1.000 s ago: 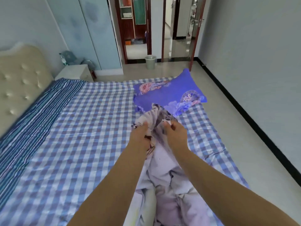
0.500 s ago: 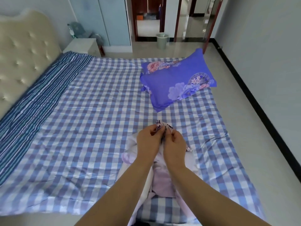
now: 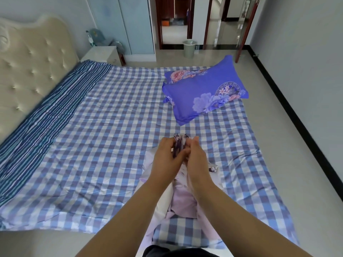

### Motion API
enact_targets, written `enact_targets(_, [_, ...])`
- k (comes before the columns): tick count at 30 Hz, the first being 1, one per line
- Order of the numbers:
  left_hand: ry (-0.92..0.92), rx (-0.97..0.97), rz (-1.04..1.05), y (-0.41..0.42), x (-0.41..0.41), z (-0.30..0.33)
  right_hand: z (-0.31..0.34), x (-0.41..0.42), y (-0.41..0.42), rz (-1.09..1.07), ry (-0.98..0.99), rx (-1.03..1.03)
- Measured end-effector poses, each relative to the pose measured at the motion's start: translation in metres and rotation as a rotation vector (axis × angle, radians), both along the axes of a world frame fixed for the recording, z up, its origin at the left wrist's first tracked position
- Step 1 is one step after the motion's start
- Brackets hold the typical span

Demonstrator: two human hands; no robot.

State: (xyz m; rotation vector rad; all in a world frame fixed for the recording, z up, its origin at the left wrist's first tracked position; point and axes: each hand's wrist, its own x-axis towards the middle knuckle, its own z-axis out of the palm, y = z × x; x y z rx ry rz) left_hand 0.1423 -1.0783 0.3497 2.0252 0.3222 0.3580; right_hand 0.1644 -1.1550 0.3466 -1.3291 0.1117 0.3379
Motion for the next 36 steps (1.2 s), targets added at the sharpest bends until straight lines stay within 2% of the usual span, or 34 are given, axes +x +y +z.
enact_targets(2, [0.005,-0.095,0.019,0.003,-0.006,0.001,0.002,-0.001,-0.007,0.159,-0.025,0.055])
enact_targets(5, [-0.033,-0.166,0.2,0.002,-0.013,0.006,0.005,-0.004,-0.015,0.334,-0.016,0.054])
enact_targets(7, [-0.058,-0.227,0.294,-0.001,-0.018,0.008,0.006,-0.007,-0.019,0.332,-0.072,0.024])
enact_targets(9, [-0.05,-0.308,0.311,-0.006,-0.024,0.009,0.004,-0.009,-0.021,0.171,-0.134,-0.044])
enact_targets(11, [-0.028,-0.346,0.314,-0.009,-0.031,0.01,-0.01,-0.01,-0.019,0.092,-0.184,-0.201])
enact_targets(15, [-0.047,-0.36,0.317,-0.009,-0.047,0.024,-0.054,-0.012,-0.01,0.19,-0.288,-0.599])
enact_targets(17, [-0.07,-0.369,0.293,-0.003,-0.055,0.032,-0.053,-0.023,-0.009,0.136,-0.374,-0.548])
enact_targets(20, [-0.105,-0.382,0.249,0.006,-0.069,0.047,-0.046,-0.045,-0.01,-0.085,-0.43,-0.492])
enact_targets(23, [-0.13,-0.323,0.191,0.009,-0.09,0.063,-0.031,-0.071,-0.001,-0.142,-0.755,-0.533])
enact_targets(27, [-0.174,-0.231,0.077,0.021,-0.134,0.079,0.019,-0.107,0.01,-0.082,-1.034,-0.365])
enact_targets(32, [-0.208,-0.265,0.011,0.044,-0.208,0.088,0.066,-0.162,0.011,0.11,-1.159,-0.504])
enact_targets(36, [-0.24,-0.259,-0.037,0.062,-0.277,0.093,0.077,-0.225,0.019,0.233,-0.941,-0.395])
